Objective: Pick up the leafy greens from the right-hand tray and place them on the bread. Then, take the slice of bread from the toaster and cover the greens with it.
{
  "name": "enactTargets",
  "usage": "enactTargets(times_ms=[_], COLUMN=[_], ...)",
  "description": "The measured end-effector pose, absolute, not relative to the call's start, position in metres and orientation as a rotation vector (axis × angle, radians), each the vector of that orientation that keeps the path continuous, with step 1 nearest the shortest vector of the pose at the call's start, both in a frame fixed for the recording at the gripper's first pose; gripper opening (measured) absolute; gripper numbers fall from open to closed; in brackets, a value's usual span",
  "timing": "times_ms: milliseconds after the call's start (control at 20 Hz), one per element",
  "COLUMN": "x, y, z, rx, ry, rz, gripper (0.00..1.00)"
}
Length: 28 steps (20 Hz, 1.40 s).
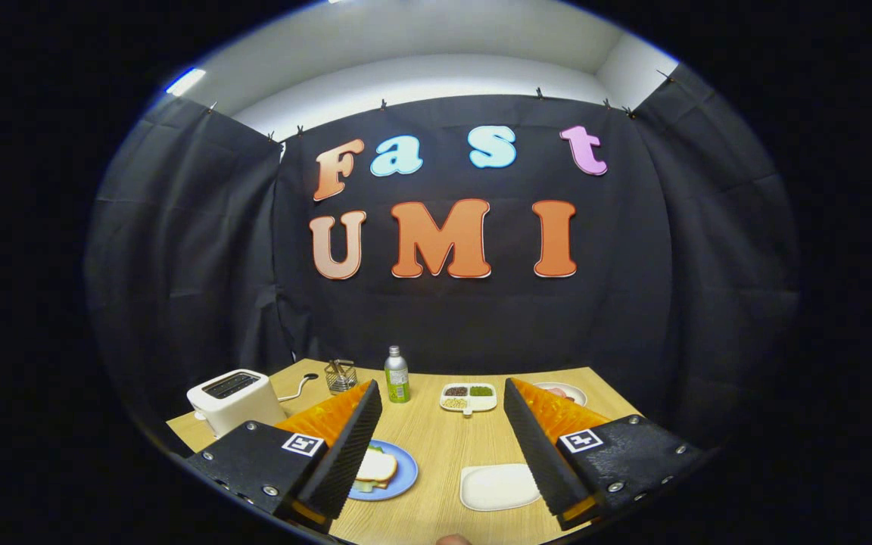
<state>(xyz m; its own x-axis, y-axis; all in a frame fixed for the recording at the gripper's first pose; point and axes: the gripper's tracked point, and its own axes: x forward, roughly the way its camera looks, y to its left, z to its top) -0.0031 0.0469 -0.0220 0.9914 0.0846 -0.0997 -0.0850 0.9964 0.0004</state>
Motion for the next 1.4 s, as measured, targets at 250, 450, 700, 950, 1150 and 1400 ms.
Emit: enactTargets(times_ms=[250, 450, 700, 950, 1150, 1400], x=[-0.027, -0.034, -0.038, -0.043, -0.043, -0.046], y=[0.043, 0.028, 0.021, 0.026, 0.033, 0.034], z=[-0.012, -0.007, -0.014, -0.004, 0.001, 0.012], rx=[-0.027, -0.042, -0.047, -0.059, -0.042, -0.032], ry=[0.034, -0.011, 0.009, -0.010, -0.031, -0.059], rz=[0.091, 0.048, 0.031, 0.029, 0.044, 0.045], gripper=[0.97, 0.97, 0.97, 0.97, 0.97, 0.97])
